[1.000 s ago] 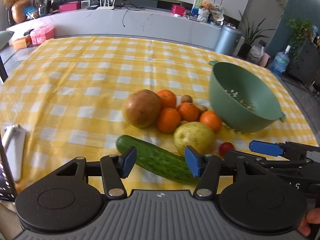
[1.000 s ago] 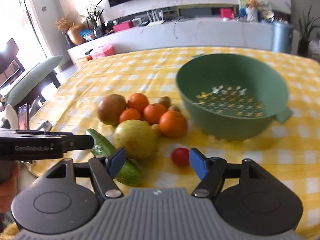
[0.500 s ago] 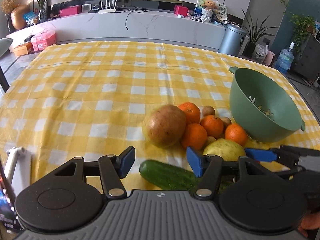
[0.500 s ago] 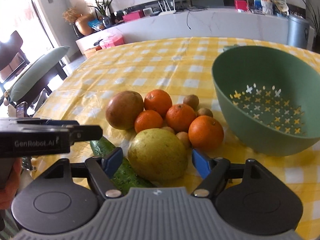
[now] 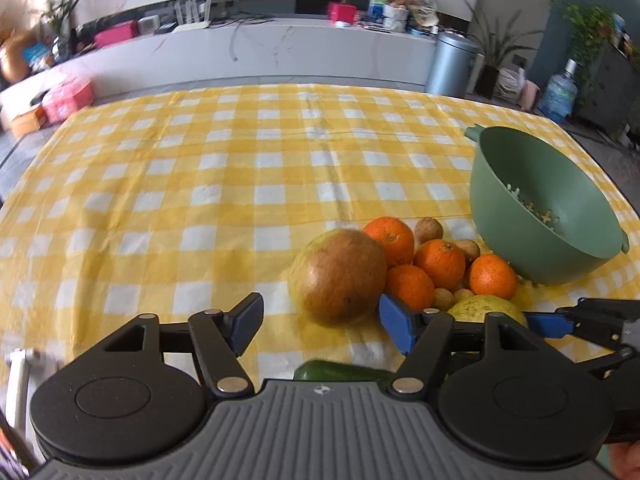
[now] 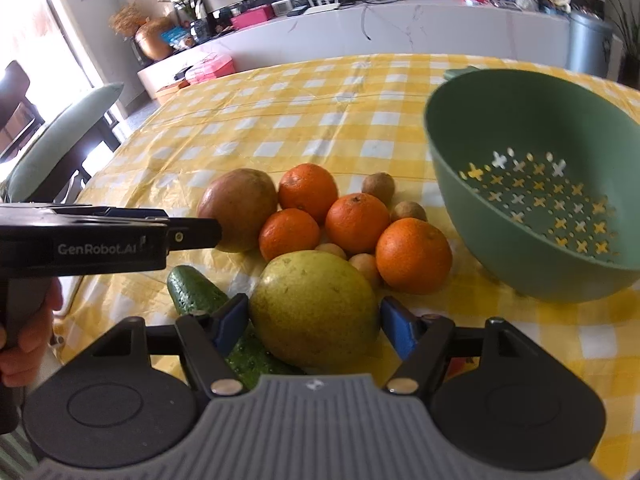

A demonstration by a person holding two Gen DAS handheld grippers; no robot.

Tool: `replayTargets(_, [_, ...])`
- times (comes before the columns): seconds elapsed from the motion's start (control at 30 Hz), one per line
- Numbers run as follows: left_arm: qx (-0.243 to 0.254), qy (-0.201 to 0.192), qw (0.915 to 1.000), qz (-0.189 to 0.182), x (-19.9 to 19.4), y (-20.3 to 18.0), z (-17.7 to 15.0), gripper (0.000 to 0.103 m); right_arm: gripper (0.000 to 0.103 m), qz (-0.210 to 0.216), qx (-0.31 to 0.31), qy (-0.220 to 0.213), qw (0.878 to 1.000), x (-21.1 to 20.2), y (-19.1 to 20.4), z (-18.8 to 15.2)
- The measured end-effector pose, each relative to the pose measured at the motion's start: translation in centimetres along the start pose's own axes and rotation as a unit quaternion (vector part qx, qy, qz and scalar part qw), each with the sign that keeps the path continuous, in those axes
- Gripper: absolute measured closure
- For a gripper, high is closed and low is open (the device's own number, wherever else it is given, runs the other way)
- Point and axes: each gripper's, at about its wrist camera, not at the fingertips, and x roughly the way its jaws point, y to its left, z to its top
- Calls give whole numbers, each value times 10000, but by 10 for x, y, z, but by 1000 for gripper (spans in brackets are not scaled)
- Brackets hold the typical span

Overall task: Organize fruits
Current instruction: 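Grasp the yellow pear with the right tool while the left tool grasps the brown mango, then lower the pear into the green colander and open the right tool while the left carries the mango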

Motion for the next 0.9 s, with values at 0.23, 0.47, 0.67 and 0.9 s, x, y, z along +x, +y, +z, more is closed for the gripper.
replayTargets(0.23, [566,35,9981,-260,13,-5,10,23,34,-20,-76,-236,9997,-35,-7,7])
replayTargets(0.47, [107,6,9971,-759,30,14,15,21,34,-98,-172,-871,9960,-87,-11,25])
replayTargets(0.67, [-169,138,9963,-832,40,22,15,24,34,-486,-19,-1078,9930,-104,-35,55])
replayTargets(0.9, [-327,58,9961,-815,39,23,14,28,34,-839,325,-621,9940,-69,-85,76])
